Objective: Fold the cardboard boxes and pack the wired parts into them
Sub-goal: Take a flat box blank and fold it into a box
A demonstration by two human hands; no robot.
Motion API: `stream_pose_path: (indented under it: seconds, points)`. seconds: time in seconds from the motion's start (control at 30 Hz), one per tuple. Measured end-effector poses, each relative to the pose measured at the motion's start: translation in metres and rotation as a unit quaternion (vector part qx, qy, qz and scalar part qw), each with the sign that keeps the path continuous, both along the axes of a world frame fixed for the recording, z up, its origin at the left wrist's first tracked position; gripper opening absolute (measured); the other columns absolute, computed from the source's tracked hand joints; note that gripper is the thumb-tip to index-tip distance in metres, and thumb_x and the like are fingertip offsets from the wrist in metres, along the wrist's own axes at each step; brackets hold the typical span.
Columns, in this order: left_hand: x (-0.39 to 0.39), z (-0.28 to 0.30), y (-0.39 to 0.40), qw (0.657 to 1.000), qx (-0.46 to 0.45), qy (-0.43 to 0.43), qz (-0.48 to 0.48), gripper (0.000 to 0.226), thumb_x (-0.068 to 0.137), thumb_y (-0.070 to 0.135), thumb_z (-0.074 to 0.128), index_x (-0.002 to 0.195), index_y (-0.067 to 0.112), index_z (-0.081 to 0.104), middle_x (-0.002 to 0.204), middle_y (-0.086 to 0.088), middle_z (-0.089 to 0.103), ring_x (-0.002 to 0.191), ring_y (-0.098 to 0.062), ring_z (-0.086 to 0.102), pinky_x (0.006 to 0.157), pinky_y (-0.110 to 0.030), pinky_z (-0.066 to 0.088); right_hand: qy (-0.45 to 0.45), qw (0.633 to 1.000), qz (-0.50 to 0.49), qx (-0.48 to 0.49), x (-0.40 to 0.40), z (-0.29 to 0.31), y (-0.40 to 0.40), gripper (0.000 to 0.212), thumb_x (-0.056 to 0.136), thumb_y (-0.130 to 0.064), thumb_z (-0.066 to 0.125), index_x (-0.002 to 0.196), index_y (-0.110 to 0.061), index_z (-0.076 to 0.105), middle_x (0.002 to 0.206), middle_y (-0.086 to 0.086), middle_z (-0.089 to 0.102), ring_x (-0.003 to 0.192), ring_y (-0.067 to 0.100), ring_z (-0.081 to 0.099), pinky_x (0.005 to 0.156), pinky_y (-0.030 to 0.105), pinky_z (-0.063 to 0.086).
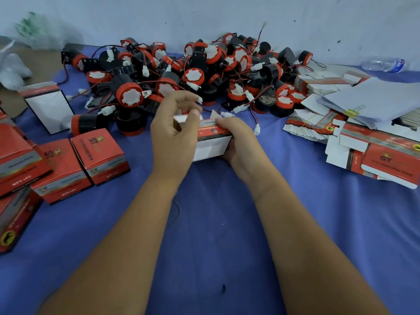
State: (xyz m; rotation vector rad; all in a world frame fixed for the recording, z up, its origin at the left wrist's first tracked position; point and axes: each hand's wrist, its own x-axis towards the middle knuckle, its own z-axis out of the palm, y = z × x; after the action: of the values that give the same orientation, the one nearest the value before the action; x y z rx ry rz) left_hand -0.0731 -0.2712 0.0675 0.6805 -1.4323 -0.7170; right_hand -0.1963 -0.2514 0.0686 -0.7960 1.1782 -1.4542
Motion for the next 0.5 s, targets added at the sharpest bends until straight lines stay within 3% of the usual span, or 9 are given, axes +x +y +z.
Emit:
stream_pose_path:
  seconds: [0.07, 0.13, 0.2, 0.3, 0.4, 0.5]
  points:
    - [0.0, -0.003, -0.004, 0.998, 0.004, -0.027, 0.058, 0.03, 0.087, 0.008, 0.058, 0.114, 0.021, 0.056, 0.116, 0.005, 0.059, 0.113, -0.014, 0.054, 0.094, -0.016, 0.04, -0.035, 0.999, -0.01, -0.031, -0.004, 0.0, 0.0, 0.041, 0.076, -0.021, 0.065, 0.113, -0.008, 0.054, 0.107, 0.014, 0.065, 0.094, 0.025, 0.064, 0.085, 0.041, 0.053]
    - [0.005, -0.006, -0.011, 0.997, 0.065, -0.012, 0.05, 0.041, 0.088, 0.01, 0.063, 0.123, 0.027, 0.049, 0.129, 0.003, 0.055, 0.123, -0.011, 0.05, 0.101, -0.017, 0.039, -0.022, 0.997, -0.027, -0.068, -0.008, -0.001, -0.001, 0.043, 0.084, -0.004, 0.063, 0.124, -0.007, 0.049, 0.12, 0.016, 0.061, 0.1, 0.025, 0.064, 0.079, 0.033, 0.055]
    - [0.007, -0.007, -0.017, 0.986, 0.162, 0.017, -0.02, 0.046, 0.091, 0.015, 0.065, 0.128, 0.033, 0.046, 0.128, 0.005, 0.056, 0.118, -0.005, 0.055, 0.095, -0.02, 0.048, 0.021, 0.994, -0.029, -0.107, -0.01, -0.003, 0.0, 0.052, 0.08, 0.004, 0.064, 0.127, -0.009, 0.046, 0.13, 0.015, 0.056, 0.115, 0.029, 0.059, 0.087, 0.035, 0.054]
    - [0.005, -0.011, -0.021, 0.965, 0.25, 0.005, -0.073, 0.038, 0.097, 0.025, 0.06, 0.133, 0.03, 0.05, 0.115, 0.017, 0.062, 0.095, 0.008, 0.063, 0.071, -0.012, 0.05, 0.146, 0.982, -0.001, -0.124, -0.009, -0.005, 0.003, 0.062, 0.069, -0.006, 0.065, 0.127, -0.017, 0.047, 0.127, 0.0, 0.058, 0.12, 0.014, 0.055, 0.1, 0.035, 0.049]
    - [0.004, -0.013, -0.024, 0.965, 0.256, 0.008, -0.046, 0.028, 0.102, 0.024, 0.047, 0.125, 0.037, 0.054, 0.112, 0.019, 0.063, 0.1, -0.004, 0.063, 0.074, -0.023, 0.052, 0.234, 0.966, 0.029, -0.104, -0.01, -0.008, 0.003, 0.059, 0.072, -0.011, 0.059, 0.13, -0.023, 0.049, 0.127, -0.013, 0.057, 0.122, 0.0, 0.051, 0.101, 0.031, 0.049]
    - [0.005, -0.013, -0.025, 0.968, 0.25, 0.008, -0.008, 0.026, 0.102, 0.021, 0.04, 0.114, 0.038, 0.056, 0.108, 0.015, 0.063, 0.098, -0.01, 0.062, 0.07, -0.026, 0.049, 0.26, 0.963, -0.013, -0.068, -0.013, -0.008, 0.004, 0.048, 0.081, -0.014, 0.055, 0.128, -0.025, 0.056, 0.131, -0.012, 0.055, 0.121, 0.002, 0.048, 0.1, 0.031, 0.044]
